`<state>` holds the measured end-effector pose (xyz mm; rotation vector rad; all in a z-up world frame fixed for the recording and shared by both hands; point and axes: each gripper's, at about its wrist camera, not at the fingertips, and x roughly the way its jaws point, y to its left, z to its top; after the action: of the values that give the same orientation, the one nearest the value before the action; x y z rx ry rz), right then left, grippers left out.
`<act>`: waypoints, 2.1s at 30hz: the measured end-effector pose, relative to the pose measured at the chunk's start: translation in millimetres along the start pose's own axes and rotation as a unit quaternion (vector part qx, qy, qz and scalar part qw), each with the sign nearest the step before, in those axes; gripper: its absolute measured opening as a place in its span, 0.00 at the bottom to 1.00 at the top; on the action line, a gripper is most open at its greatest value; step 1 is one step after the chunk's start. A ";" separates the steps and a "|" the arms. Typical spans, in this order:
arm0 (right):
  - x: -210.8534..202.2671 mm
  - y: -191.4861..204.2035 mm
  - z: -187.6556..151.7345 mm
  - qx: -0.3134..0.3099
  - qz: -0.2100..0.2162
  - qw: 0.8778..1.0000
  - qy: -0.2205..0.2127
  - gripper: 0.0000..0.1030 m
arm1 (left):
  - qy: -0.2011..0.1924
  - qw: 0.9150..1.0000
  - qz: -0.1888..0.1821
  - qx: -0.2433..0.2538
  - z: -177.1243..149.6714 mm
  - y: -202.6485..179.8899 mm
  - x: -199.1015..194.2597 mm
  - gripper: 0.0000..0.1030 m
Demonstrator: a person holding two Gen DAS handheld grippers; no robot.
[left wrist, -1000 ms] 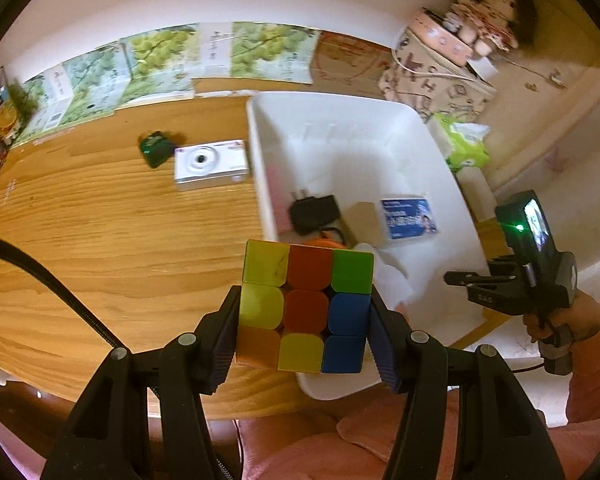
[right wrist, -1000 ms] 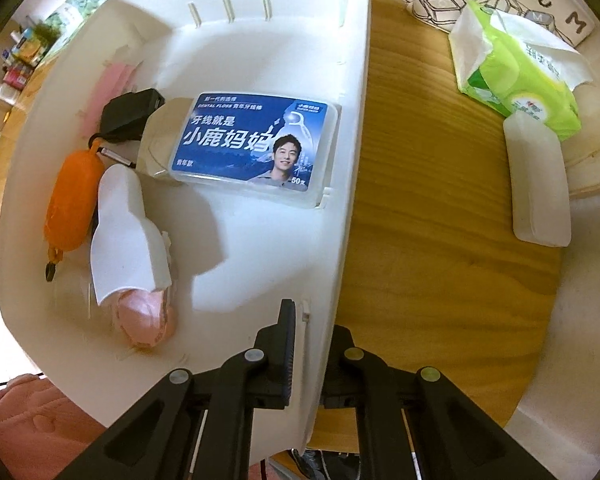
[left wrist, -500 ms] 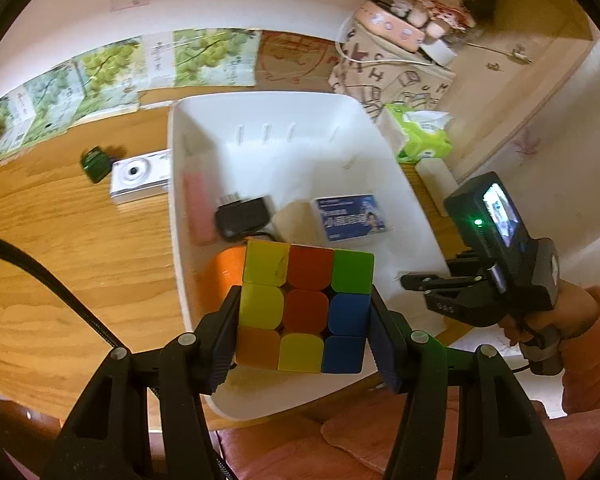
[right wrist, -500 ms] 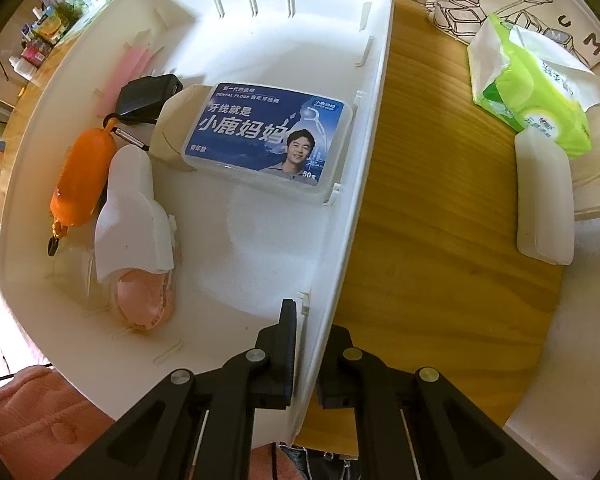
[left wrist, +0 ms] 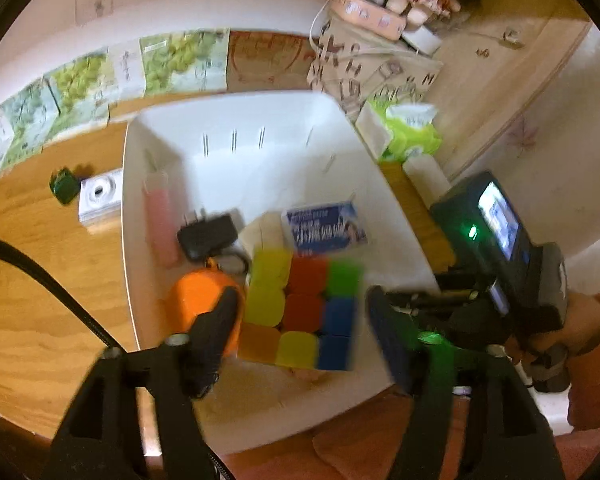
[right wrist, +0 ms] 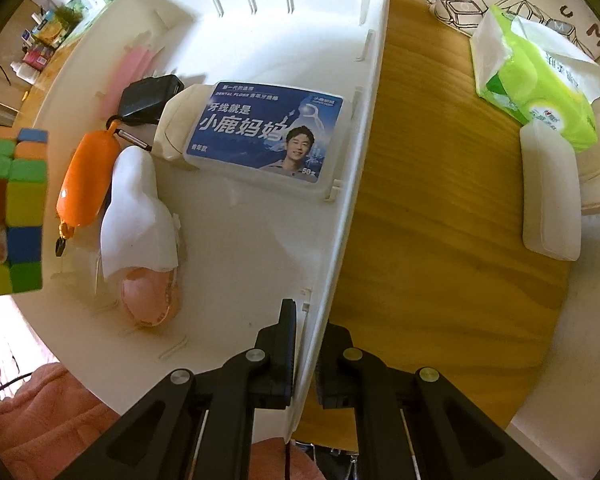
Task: Organize rigid objects
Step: 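Open the left tool to drop the Rubik's cube into the tray, then withdraw the left tool toward the white box-shaped gadget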
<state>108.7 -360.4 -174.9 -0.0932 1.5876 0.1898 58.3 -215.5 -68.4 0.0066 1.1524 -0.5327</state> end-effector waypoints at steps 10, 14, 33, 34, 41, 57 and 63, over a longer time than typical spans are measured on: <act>1.0 -12.5 -0.6 0.040 0.009 0.999 -0.002 0.06 | -0.042 0.999 0.011 0.011 27.7 14.9 -16.5 0.83; 2.8 -17.6 -0.1 0.058 0.009 0.998 0.001 0.05 | -0.049 0.998 0.026 0.001 31.0 37.1 -22.1 0.83; 9.0 -49.8 13.9 0.183 -0.009 0.983 0.015 0.05 | -0.025 0.998 0.062 -0.021 33.6 144.0 -32.7 0.83; 8.5 -52.2 13.0 0.188 -0.009 0.982 0.015 0.05 | -0.023 0.998 0.064 -0.017 34.2 148.1 -32.9 0.83; 5.0 -68.8 15.5 0.227 -0.009 0.974 0.008 0.06 | -0.001 0.996 0.083 0.018 38.6 175.8 -27.3 0.83; 1.9 -79.9 -0.4 0.270 -0.018 0.963 -0.009 0.08 | 0.066 0.985 0.092 0.133 52.5 219.9 6.6 0.83; 6.1 -57.5 -3.0 0.268 -0.034 0.963 -0.008 0.09 | 0.092 0.973 0.097 0.189 62.4 224.1 31.1 0.83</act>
<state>115.8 -417.0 -184.6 0.2748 1.5667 -0.2965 212.1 -48.5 -128.1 0.5011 1.1990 -0.5784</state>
